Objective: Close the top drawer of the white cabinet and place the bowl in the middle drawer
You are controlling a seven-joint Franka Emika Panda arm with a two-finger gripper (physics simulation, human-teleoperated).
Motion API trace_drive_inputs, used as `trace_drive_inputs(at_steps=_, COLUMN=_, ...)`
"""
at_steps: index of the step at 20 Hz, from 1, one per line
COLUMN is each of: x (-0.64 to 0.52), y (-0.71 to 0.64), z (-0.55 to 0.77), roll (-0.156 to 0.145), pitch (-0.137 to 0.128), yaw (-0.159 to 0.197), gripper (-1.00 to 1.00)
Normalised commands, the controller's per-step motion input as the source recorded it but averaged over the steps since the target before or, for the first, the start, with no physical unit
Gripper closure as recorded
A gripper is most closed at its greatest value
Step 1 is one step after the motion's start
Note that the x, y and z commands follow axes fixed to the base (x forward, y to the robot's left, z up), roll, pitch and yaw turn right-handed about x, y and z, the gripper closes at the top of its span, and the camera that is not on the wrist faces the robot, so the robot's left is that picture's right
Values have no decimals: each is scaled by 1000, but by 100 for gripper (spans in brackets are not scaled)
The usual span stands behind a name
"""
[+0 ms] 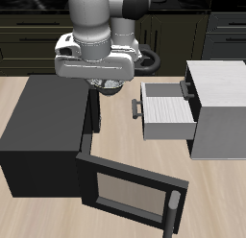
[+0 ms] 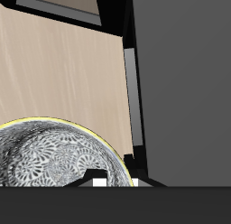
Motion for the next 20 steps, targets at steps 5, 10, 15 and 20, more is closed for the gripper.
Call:
trace_drive_inputs(at_steps=5, x=-62, y=350, z=-56, roll=32, pitch=-16, yaw=36, gripper=100)
trace_drive_inputs(at_steps=10, x=-13, y=188, z=-43, roll=-2, pitch=-12, yaw=32, gripper=100)
trace_drive_inputs(at_steps=15, x=-11, y=146, z=-81, roll=-31, pitch=-7, yaw=-15, gripper=100)
trace_drive_inputs(at_steps=20, x=-69, y=273, z=-92, roll=-39, pitch=-24, yaw=6, gripper=100)
